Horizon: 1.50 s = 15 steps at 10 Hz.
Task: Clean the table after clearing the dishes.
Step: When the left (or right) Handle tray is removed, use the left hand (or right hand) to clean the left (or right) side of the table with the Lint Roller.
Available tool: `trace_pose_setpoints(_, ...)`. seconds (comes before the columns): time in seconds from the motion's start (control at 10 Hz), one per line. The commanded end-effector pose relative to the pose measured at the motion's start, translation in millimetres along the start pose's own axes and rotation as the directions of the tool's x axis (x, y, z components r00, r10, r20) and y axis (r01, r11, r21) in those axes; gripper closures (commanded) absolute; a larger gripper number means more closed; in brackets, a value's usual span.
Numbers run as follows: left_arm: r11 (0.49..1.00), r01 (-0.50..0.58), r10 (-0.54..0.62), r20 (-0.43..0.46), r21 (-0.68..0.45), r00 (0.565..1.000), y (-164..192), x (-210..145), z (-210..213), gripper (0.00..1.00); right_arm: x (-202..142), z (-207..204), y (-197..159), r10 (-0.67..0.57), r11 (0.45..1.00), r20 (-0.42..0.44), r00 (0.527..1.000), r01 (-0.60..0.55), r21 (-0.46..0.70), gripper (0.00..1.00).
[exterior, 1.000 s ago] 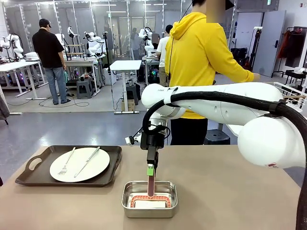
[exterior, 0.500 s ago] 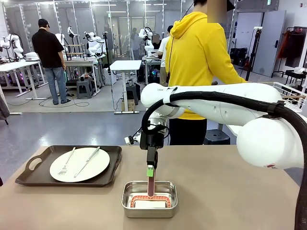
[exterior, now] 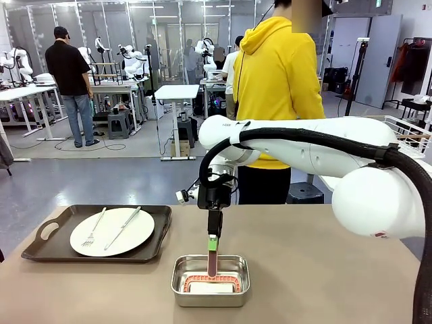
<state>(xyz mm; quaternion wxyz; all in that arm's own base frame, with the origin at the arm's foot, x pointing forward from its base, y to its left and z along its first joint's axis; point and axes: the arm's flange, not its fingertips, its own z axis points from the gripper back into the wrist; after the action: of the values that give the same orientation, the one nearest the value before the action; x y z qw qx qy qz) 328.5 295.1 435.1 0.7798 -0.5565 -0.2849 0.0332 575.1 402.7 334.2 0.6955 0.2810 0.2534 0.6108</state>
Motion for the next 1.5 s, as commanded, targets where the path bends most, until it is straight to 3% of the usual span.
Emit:
trace_pose_setpoints(0.0, 1.0, 0.002, -0.002, 0.001, -0.004, 1.0, -2, -2, 3, 0.0, 9, 9, -1, 0.009, 1.0, -0.012, 1.0, -0.009, 0.015, 0.83)
trace_pose_setpoints(0.2, 1.0, 0.002, -0.002, 0.001, -0.004, 1.0, -2, -2, 3, 0.0, 8, 10, -1, -0.001, 1.0, -0.012, 1.0, 0.001, 0.017, 1.0)
trace_pose_setpoints(0.5, 1.0, 0.002, -0.002, 0.001, -0.004, 1.0, -2, -2, 3, 0.0, 7, 13, 1, -0.002, 1.0, -0.014, 1.0, 0.002, 0.016, 0.96)
trace_pose_setpoints(1.1, 1.0, 0.002, -0.002, 0.001, -0.004, 1.0, -2, -2, 3, 0.0, 12, 17, 18, -0.014, 1.0, -0.048, 0.999, 0.014, -0.017, 1.0)
trace_pose_setpoints(1.2, 1.0, 0.002, -0.002, 0.001, -0.004, 1.0, -2, -2, 3, 0.0, 13, 19, 24, -0.036, 0.999, -0.052, 0.998, 0.035, -0.028, 0.96)
trace_pose_setpoints(1.4, 1.0, 0.002, -0.002, 0.001, -0.004, 1.0, -2, -2, 3, 0.0, 20, 29, 50, -0.059, 0.995, -0.064, 0.996, 0.053, -0.085, 1.0)
